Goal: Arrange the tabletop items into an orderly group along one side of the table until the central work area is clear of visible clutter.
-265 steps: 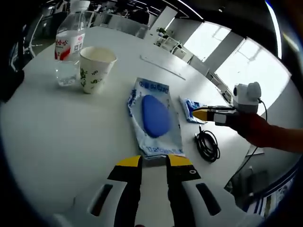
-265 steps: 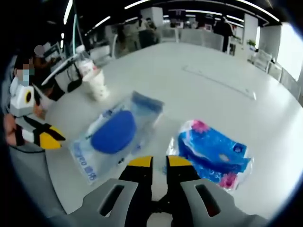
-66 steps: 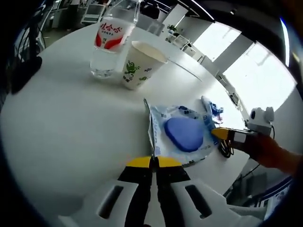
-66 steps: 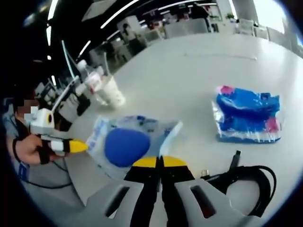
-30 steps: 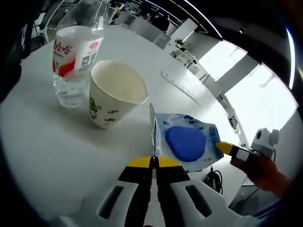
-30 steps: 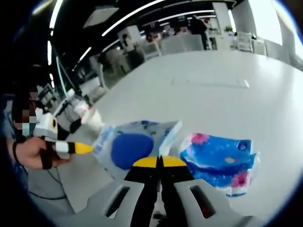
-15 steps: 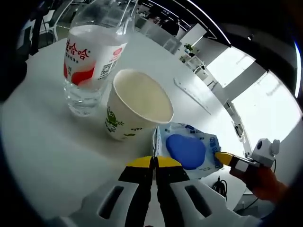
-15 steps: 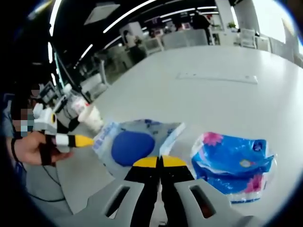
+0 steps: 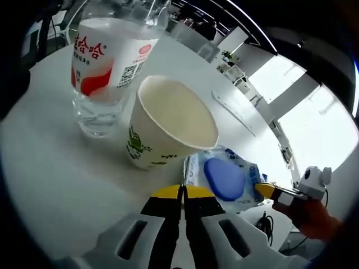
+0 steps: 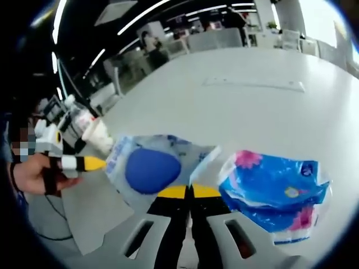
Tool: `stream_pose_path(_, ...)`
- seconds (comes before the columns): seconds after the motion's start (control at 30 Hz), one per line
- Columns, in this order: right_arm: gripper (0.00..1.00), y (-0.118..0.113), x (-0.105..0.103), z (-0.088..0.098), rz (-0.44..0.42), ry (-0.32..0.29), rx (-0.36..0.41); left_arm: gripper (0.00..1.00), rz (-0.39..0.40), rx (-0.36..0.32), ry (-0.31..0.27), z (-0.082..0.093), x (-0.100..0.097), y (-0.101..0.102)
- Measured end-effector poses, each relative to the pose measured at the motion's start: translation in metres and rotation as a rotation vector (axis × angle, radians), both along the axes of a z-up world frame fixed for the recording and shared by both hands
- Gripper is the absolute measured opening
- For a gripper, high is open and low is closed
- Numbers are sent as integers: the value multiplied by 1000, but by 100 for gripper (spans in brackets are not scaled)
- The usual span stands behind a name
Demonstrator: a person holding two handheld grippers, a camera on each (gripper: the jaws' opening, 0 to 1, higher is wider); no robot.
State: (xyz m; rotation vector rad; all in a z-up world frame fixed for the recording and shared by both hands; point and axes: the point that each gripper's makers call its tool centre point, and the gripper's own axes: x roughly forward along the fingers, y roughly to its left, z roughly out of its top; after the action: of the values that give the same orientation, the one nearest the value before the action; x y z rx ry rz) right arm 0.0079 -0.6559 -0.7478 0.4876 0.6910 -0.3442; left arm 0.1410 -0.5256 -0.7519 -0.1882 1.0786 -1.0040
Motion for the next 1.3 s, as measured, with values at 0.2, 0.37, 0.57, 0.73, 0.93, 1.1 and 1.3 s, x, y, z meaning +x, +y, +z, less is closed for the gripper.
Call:
stream_pose_path(0.2, 0, -3, -2, 0, 6, 10, -2, 0, 0, -4, 0, 1, 2, -2)
stream_pose_path(0.37, 4, 0, -5, -1, 23, 23, -11, 0, -1, 1, 5, 0, 4, 2)
stream_pose_path(0.57, 6, 1, -10, 0, 13, 24, -16, 6, -14, -10, 18, 3, 5, 9)
stream_pose_path(0.73, 7, 1, -14, 5, 14, 17, -24, 6, -10, -15, 19, 6, 5, 16)
stream_pose_path(0.93, 7, 3, -24, 8, 11, 12, -19, 7, -89, 9, -46, 6, -5, 27)
stream_pose_path(1.1, 8, 2, -32, 11, 5, -1, -25, 8, -108, 9, -55, 7, -7, 36)
stream_pose_path(1.3, 7, 2, -43, 15, -11, -6, -33, 7, -97, 12, -58, 9, -1, 48)
